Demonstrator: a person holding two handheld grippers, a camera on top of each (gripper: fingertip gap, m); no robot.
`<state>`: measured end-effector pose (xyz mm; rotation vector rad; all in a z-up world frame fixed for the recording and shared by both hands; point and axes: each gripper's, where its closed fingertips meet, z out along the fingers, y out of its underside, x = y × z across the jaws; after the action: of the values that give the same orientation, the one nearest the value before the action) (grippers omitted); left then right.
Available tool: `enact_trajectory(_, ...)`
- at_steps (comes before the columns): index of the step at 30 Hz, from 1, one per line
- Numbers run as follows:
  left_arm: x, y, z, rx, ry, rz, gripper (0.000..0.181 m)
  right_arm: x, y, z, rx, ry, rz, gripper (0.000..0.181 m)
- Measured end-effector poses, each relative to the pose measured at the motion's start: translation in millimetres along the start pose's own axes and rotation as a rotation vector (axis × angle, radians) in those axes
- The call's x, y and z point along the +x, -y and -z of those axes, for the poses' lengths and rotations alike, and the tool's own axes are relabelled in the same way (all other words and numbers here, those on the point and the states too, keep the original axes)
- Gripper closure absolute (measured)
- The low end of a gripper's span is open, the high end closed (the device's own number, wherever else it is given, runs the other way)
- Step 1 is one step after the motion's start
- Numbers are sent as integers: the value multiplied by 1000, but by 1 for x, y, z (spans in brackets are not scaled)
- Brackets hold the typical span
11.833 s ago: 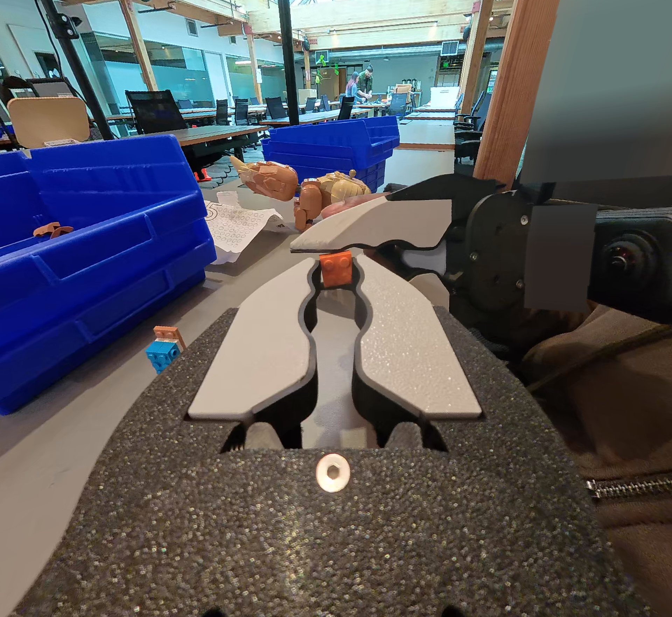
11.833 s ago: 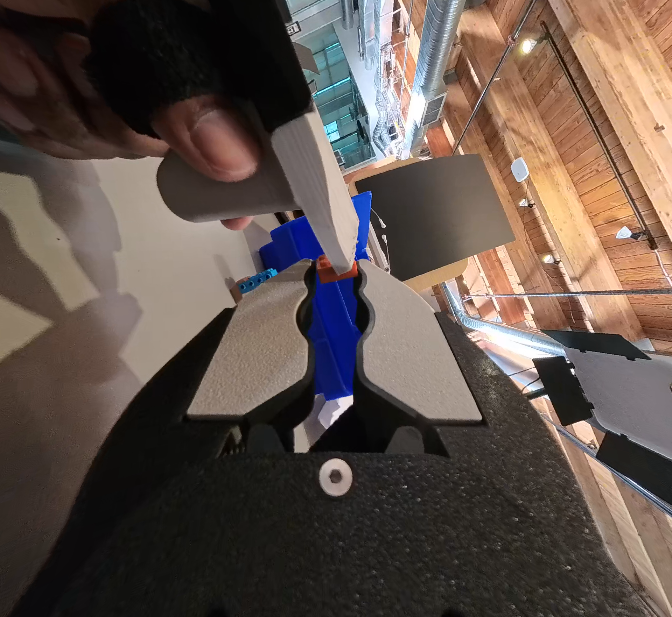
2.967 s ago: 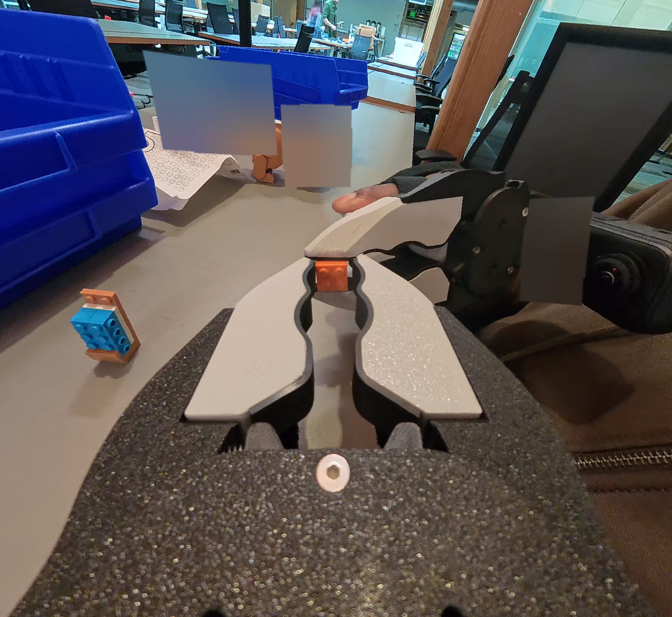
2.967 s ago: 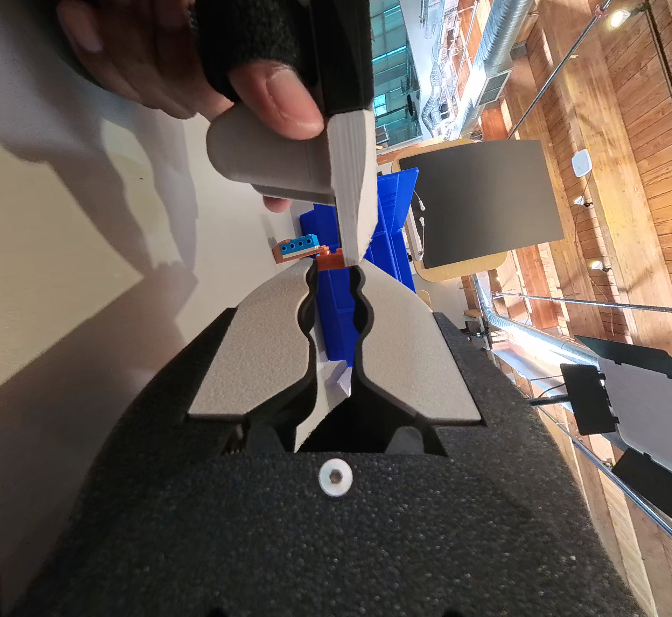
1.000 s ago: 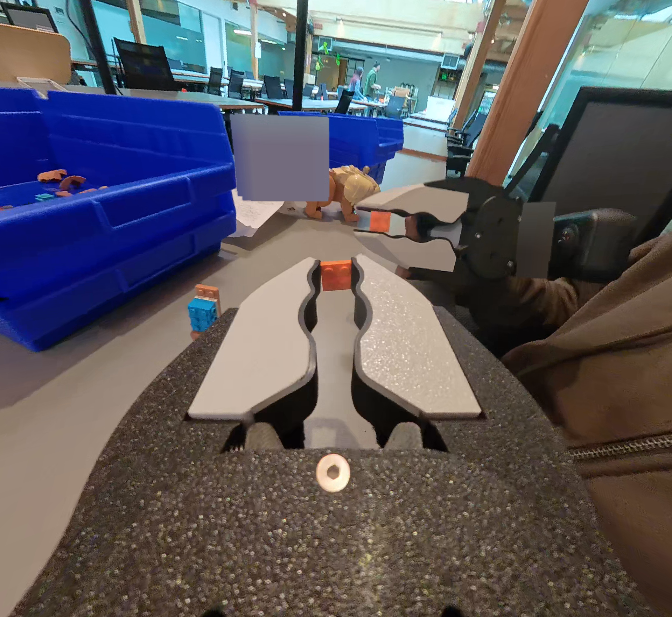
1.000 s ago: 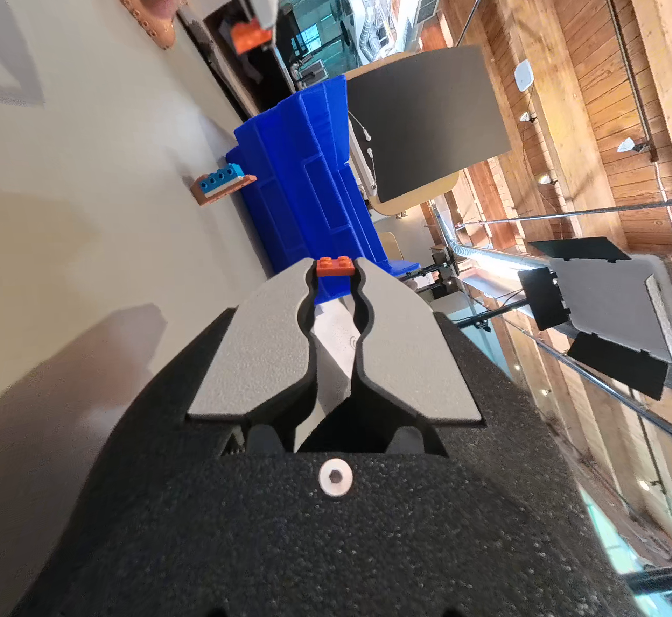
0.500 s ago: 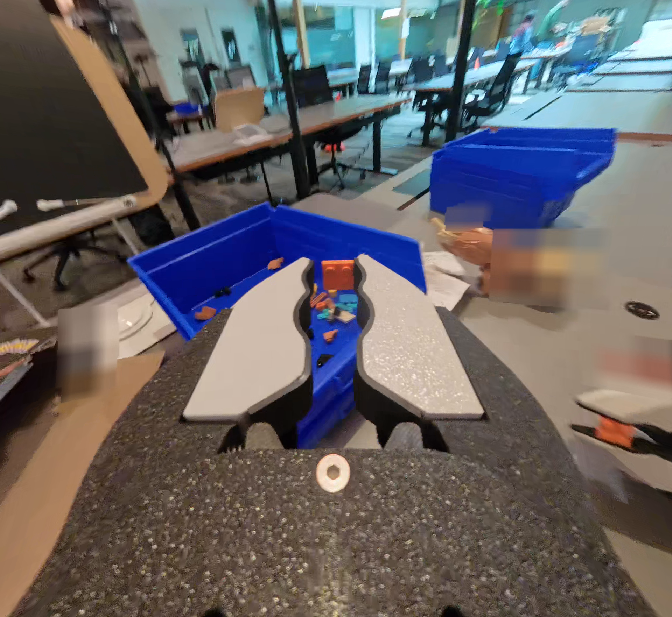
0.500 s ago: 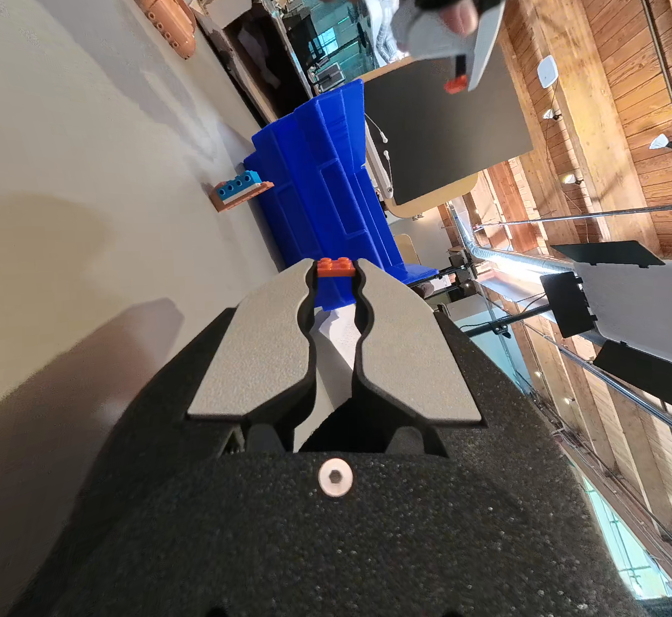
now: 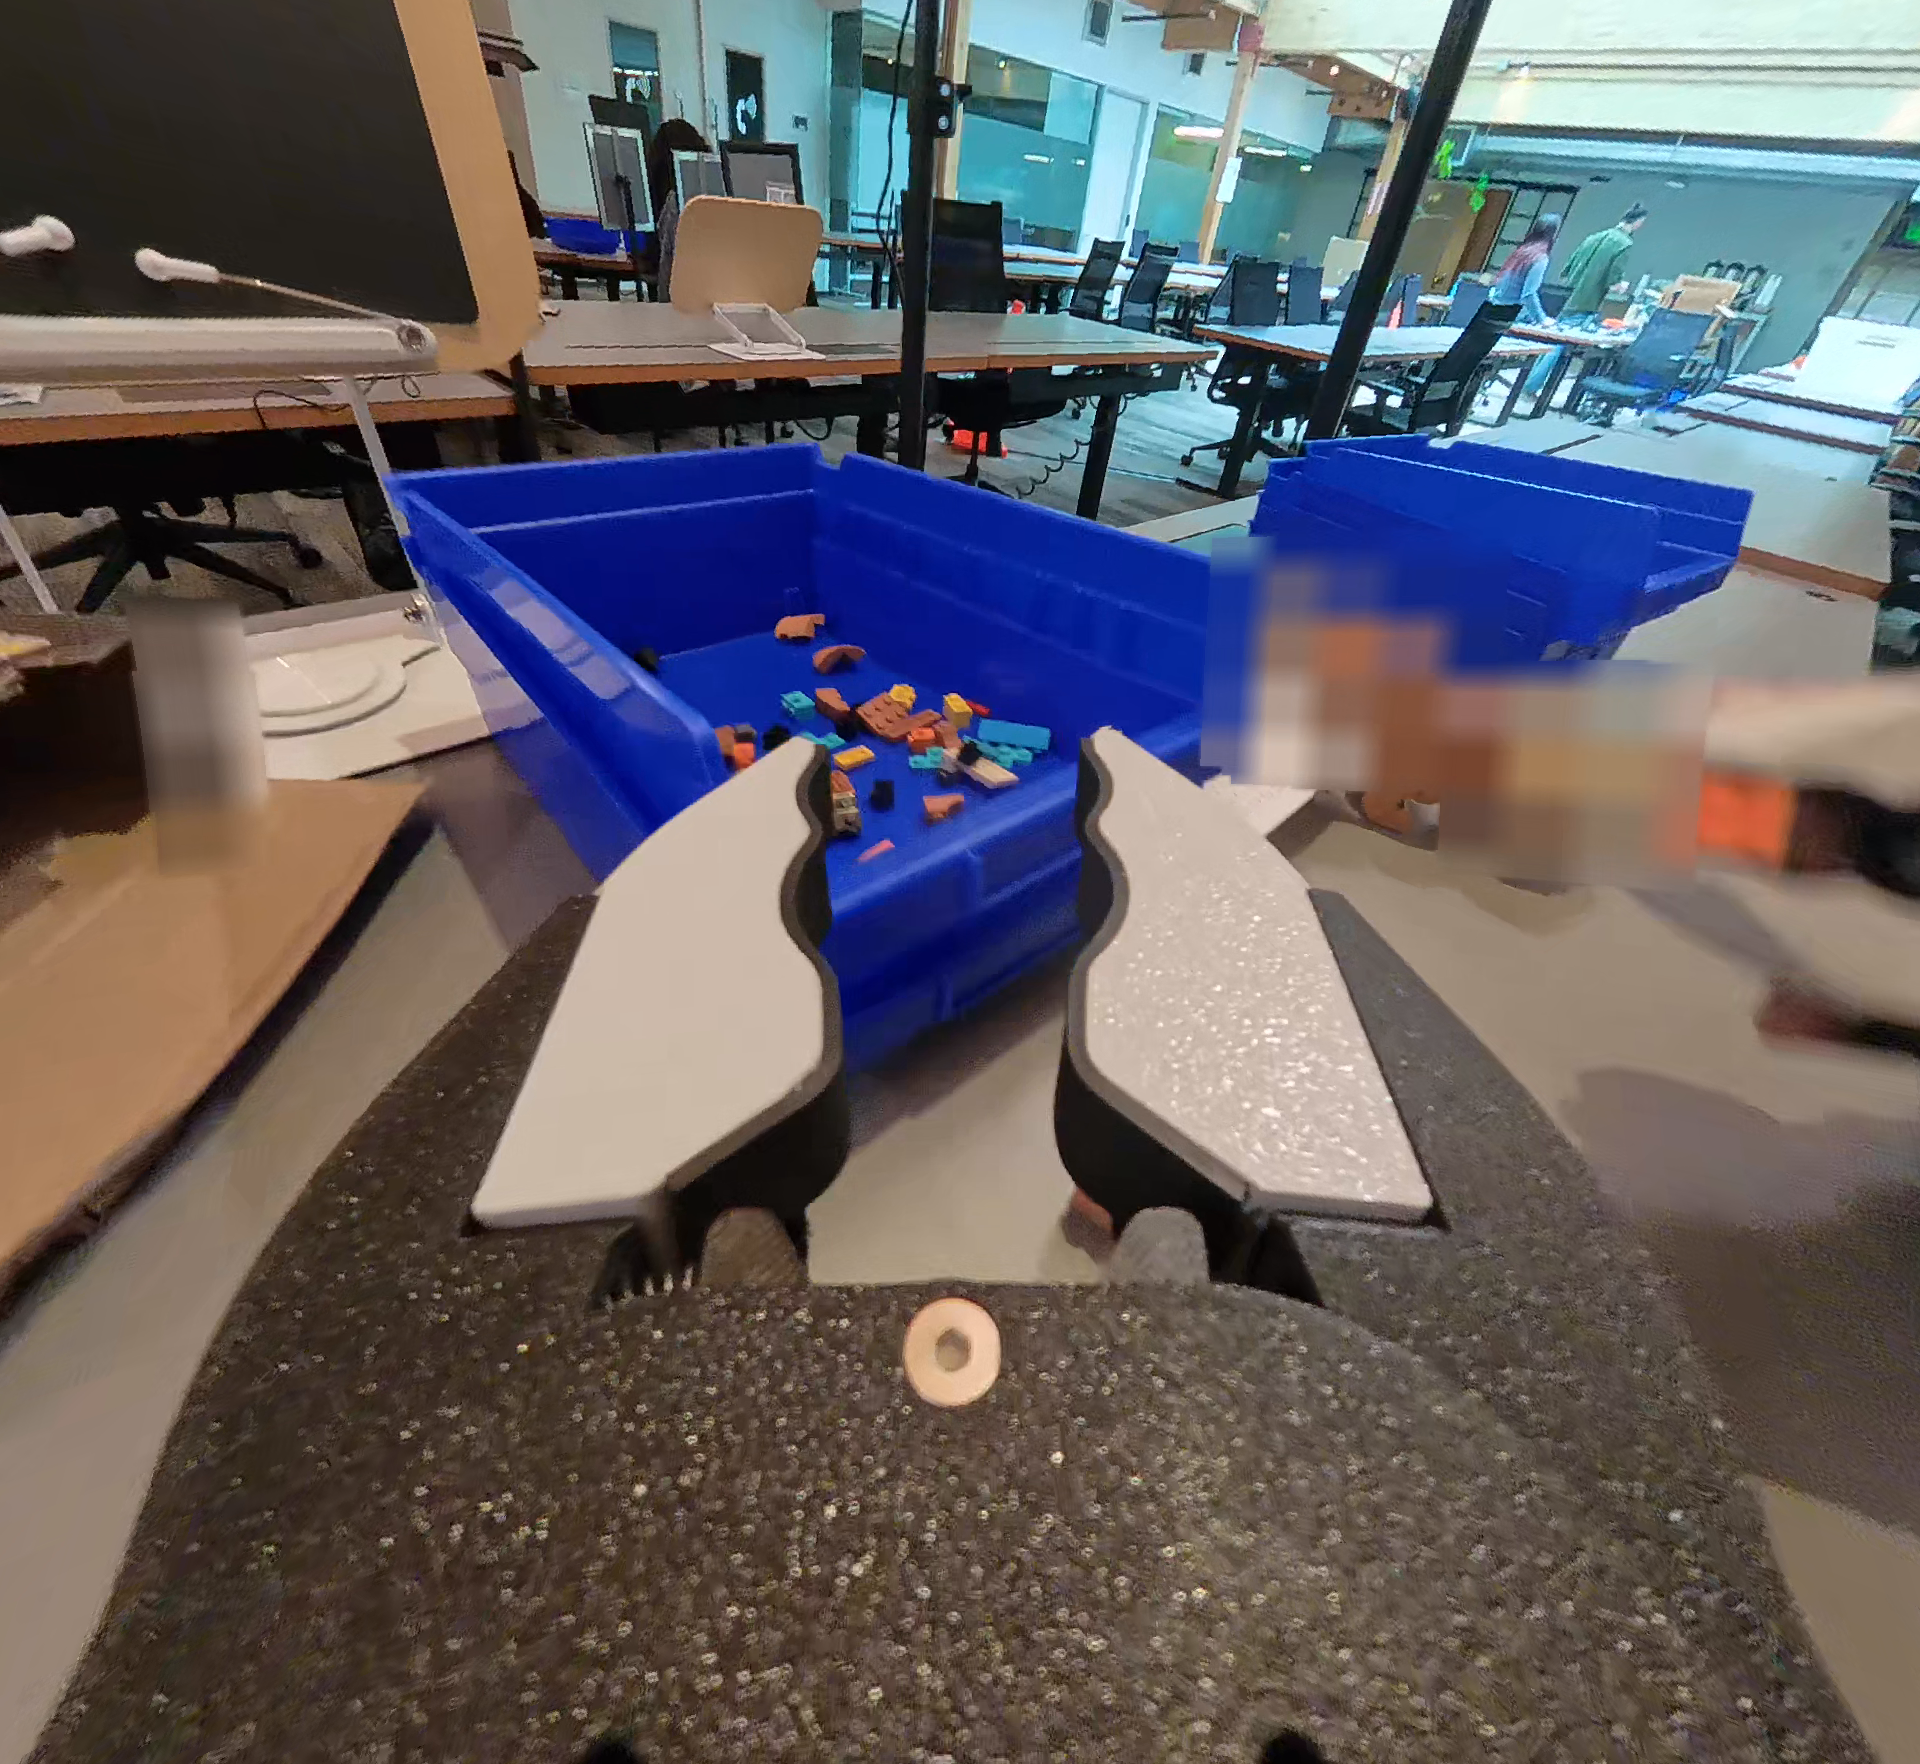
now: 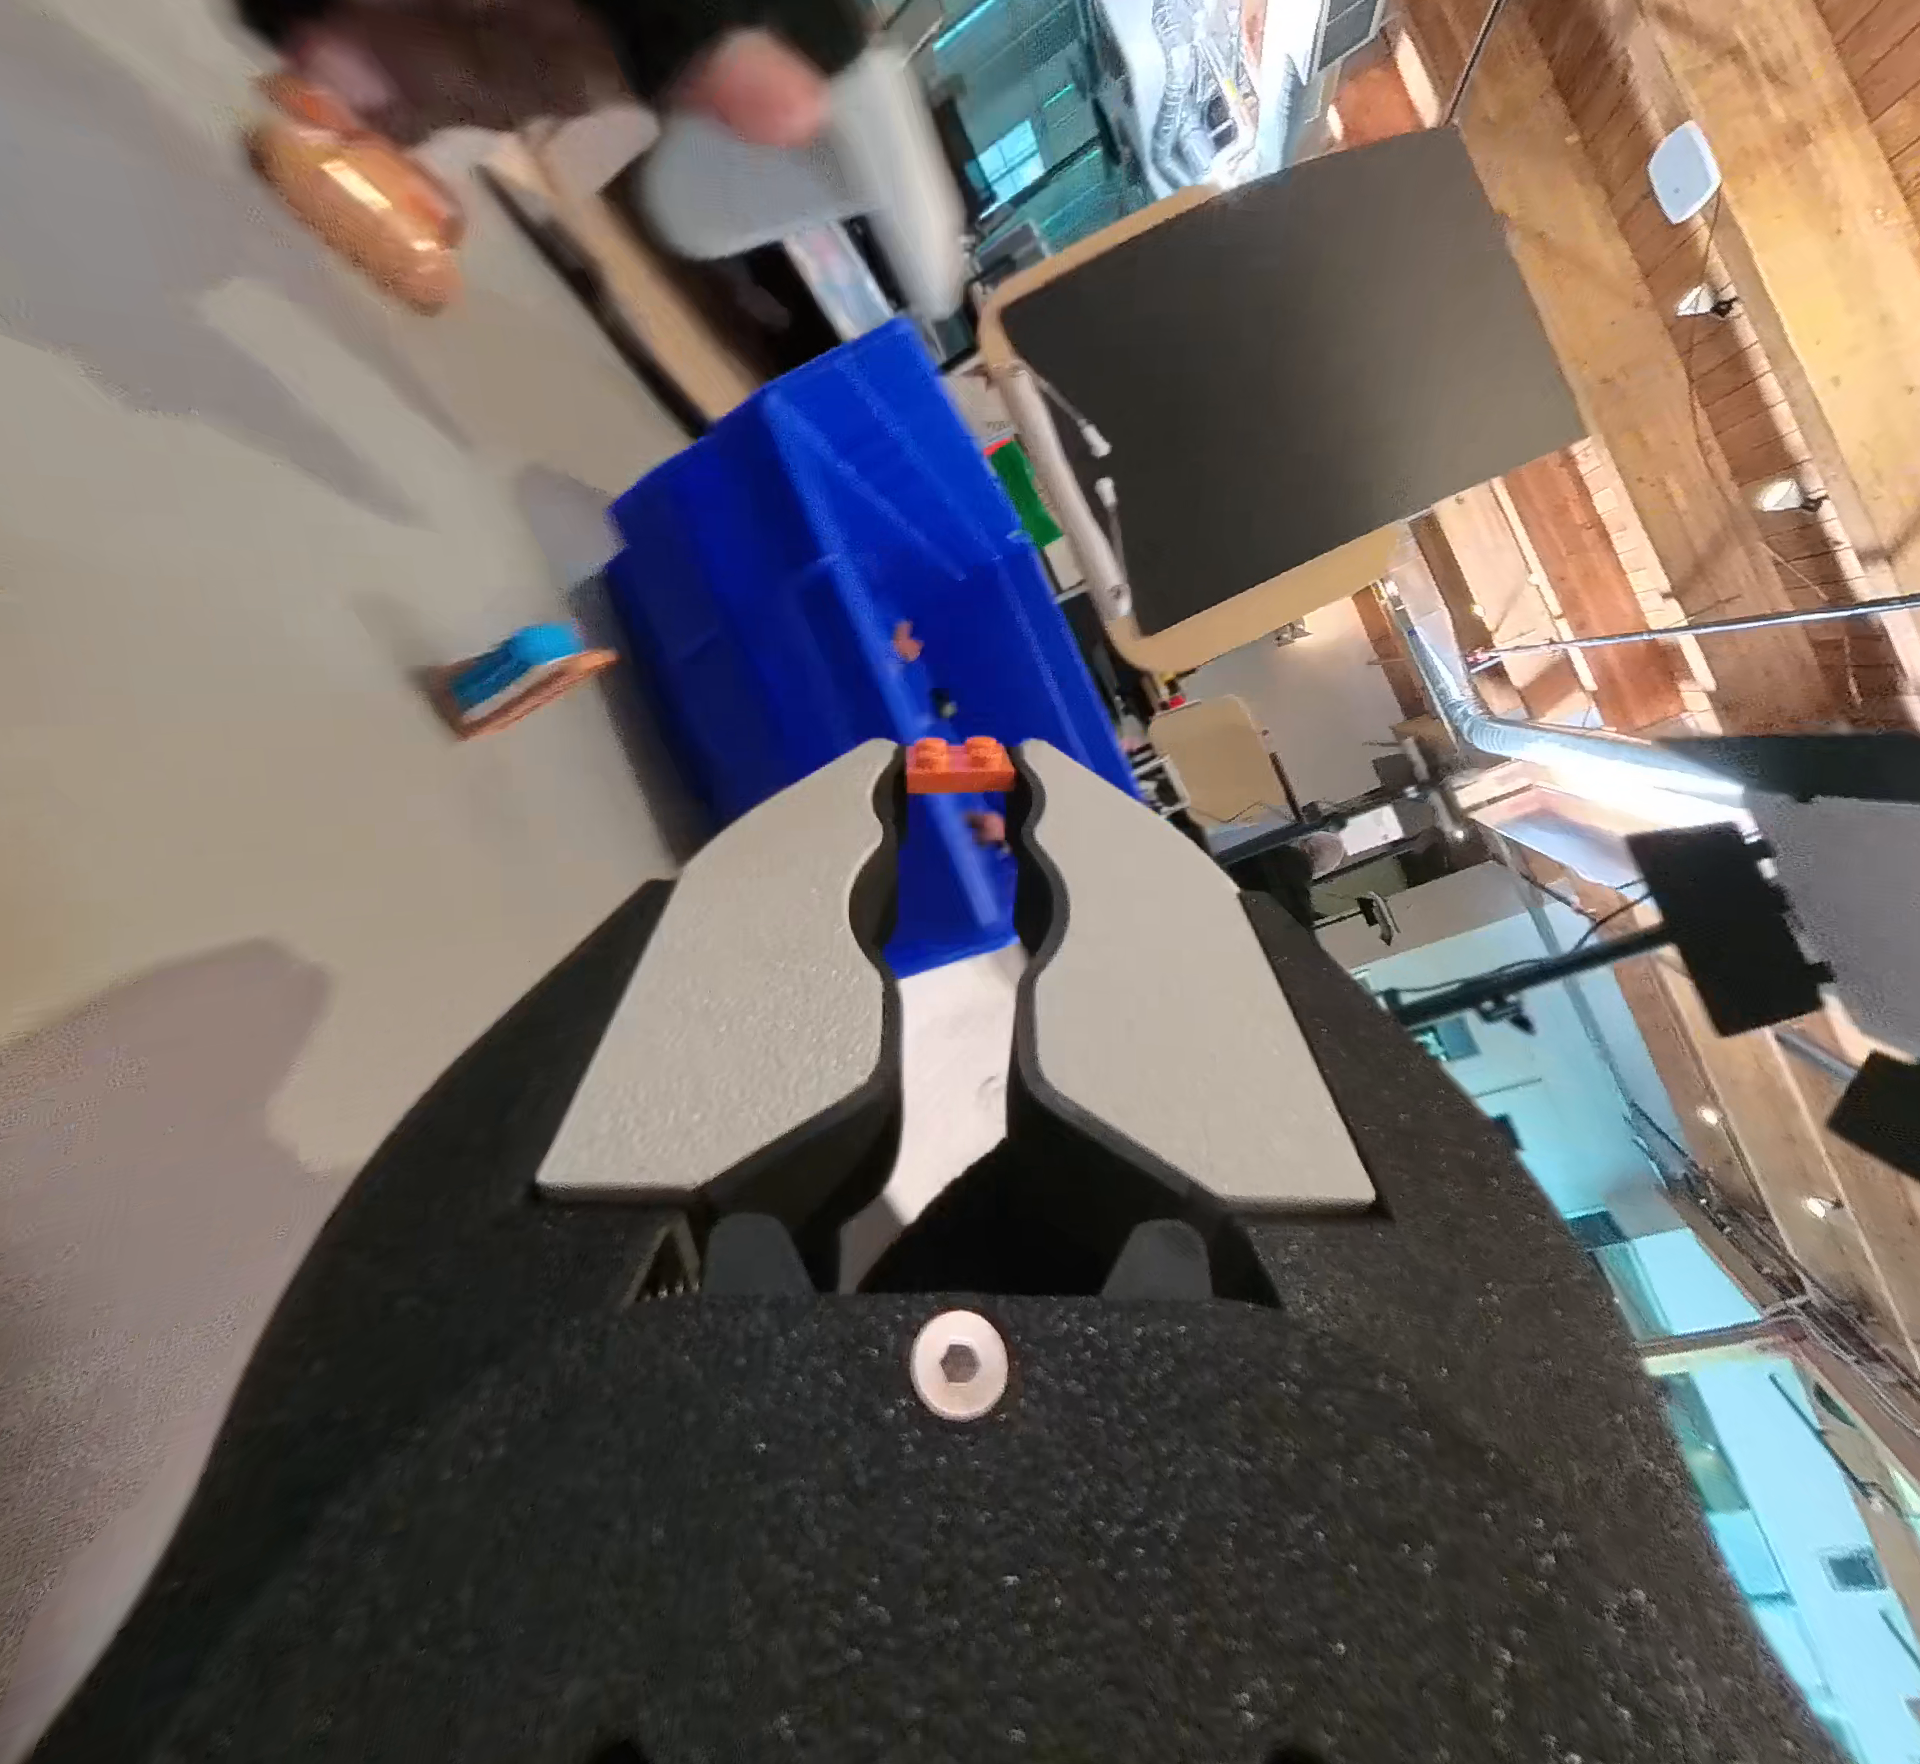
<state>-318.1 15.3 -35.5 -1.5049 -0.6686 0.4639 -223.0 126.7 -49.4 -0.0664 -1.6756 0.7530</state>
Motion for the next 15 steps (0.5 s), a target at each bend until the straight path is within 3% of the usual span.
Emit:
enact_trajectory(4,11,-24,10,5,-25,57,140,61,-1,-63,-67,56,-71,163)
enact_trajectory(8,11,-29,20,19,-39,86,141,84,-35,-120,-218,80,-196,140)
enact_trajectory(11,7,-28,25,32,-41,97,142,82,-41,-120,-149,36,-335,141)
enact_trajectory(15,19,-33,23,0,-113,120,142,70,-43,-92,-55,19,-457,143)
